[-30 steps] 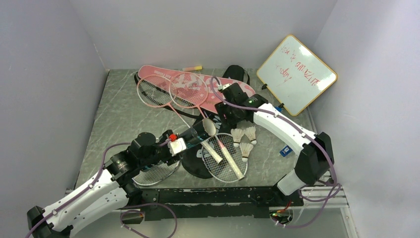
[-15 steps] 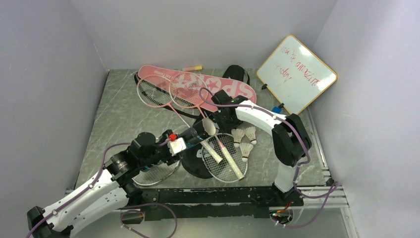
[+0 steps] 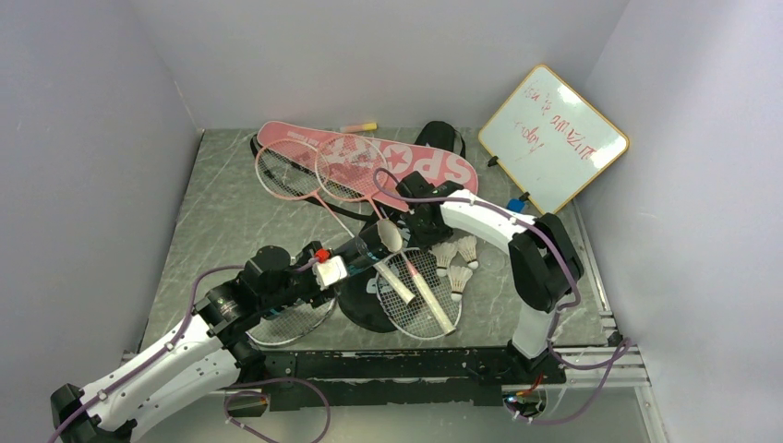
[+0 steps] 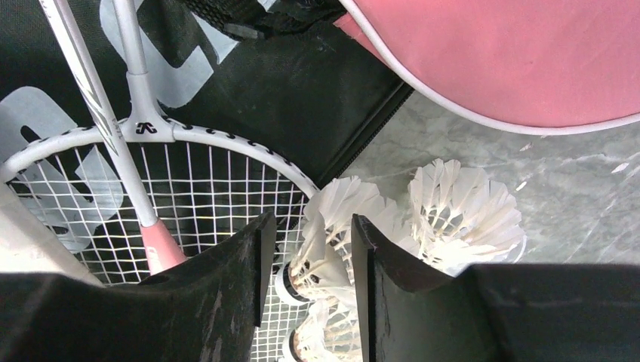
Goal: Pack up the badminton gear
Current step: Pick up the shuttlecock at the center of the board.
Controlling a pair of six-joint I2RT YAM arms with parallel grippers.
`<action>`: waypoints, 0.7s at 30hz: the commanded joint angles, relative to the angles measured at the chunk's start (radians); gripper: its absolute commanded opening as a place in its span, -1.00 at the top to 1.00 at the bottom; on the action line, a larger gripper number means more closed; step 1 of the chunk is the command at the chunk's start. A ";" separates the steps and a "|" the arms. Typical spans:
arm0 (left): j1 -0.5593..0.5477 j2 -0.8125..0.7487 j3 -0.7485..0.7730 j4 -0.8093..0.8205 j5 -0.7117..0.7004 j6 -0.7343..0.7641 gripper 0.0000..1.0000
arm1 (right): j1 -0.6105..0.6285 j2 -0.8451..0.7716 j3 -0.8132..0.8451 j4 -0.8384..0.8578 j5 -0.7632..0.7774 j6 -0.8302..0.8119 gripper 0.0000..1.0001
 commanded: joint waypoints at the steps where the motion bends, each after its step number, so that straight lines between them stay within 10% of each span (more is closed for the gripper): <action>1: 0.006 -0.003 0.018 0.053 0.025 -0.011 0.28 | -0.001 -0.036 0.003 -0.024 0.020 0.006 0.13; 6: 0.006 -0.003 0.018 0.055 0.026 -0.010 0.28 | -0.001 -0.049 0.008 -0.027 0.011 0.008 0.99; 21: 0.013 -0.004 0.020 0.058 0.039 -0.011 0.28 | -0.001 -0.513 0.083 0.145 -0.212 0.099 1.00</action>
